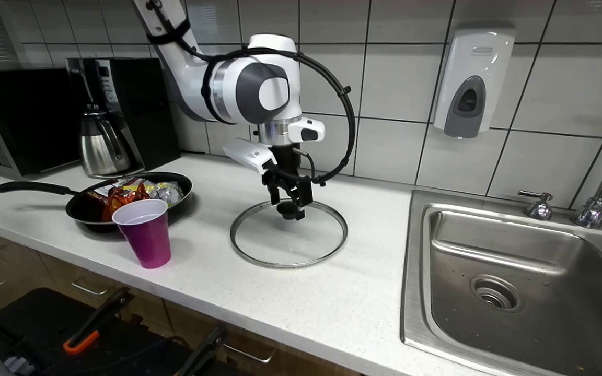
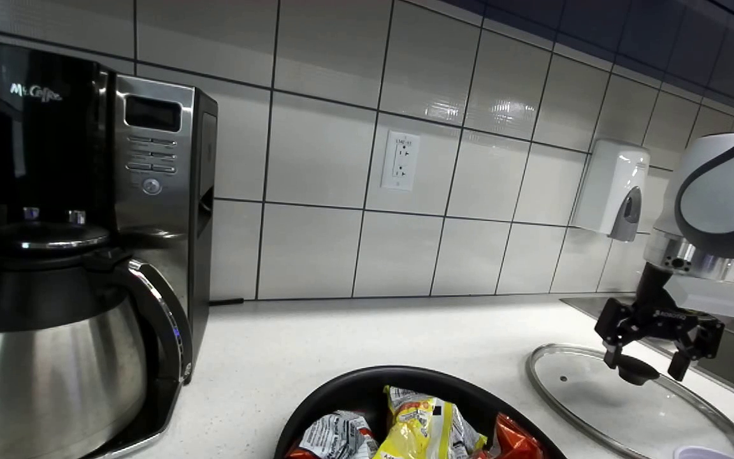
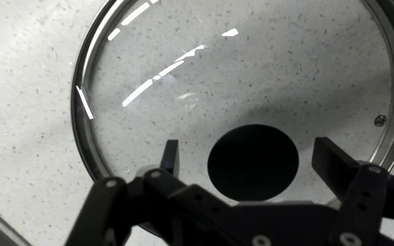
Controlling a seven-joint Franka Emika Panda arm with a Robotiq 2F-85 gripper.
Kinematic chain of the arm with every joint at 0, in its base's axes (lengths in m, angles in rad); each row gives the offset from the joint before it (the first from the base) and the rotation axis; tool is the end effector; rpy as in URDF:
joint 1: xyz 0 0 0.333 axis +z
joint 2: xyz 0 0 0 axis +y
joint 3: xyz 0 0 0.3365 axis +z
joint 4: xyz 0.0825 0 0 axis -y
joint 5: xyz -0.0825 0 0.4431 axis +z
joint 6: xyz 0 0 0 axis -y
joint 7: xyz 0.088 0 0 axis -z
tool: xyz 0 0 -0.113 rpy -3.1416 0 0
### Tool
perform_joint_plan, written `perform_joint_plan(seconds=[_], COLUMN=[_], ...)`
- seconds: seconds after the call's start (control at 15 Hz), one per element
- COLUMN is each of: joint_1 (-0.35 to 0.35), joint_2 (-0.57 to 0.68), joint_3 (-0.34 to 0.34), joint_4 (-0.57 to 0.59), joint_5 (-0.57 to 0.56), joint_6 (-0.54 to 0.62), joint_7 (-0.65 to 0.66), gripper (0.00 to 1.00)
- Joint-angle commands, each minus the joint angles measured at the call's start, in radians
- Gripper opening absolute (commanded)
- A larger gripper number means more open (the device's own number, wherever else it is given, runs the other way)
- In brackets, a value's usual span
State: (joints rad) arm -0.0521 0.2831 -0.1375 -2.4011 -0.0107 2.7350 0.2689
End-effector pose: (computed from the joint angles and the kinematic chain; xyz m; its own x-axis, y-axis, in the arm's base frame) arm 0.5268 -0.1043 0.1650 0.9024 -0.4265 0.0624 -0.4287 -0.9030 0.0274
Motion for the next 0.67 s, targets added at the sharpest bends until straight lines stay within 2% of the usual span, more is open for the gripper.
perform_joint_plan(seconds=[0.0,0.13,0.2,0.33,0.53,0.6], joint_1=[0.000,0.003,0.003,0.006,0.010,0.011], joint_2=[0.029,0.036,0.038,0.038,0.034,0.028], joint_3=[0.007,0.006,0.006,0.005,0.003,0.002], joint_4=[0.031,0.037,0.040,0.042,0.042,0.038], joint_5=[0.020,0.017,0.018,0.016,0.012,0.010], joint_6=[0.013,0.016,0.018,0.019,0.018,0.018], joint_7=[-0.023,-0.022,-0.022,-0.021,-0.017,-0.016], gripper=[1.00,1.00,0.75,0.66,0.40,0.39])
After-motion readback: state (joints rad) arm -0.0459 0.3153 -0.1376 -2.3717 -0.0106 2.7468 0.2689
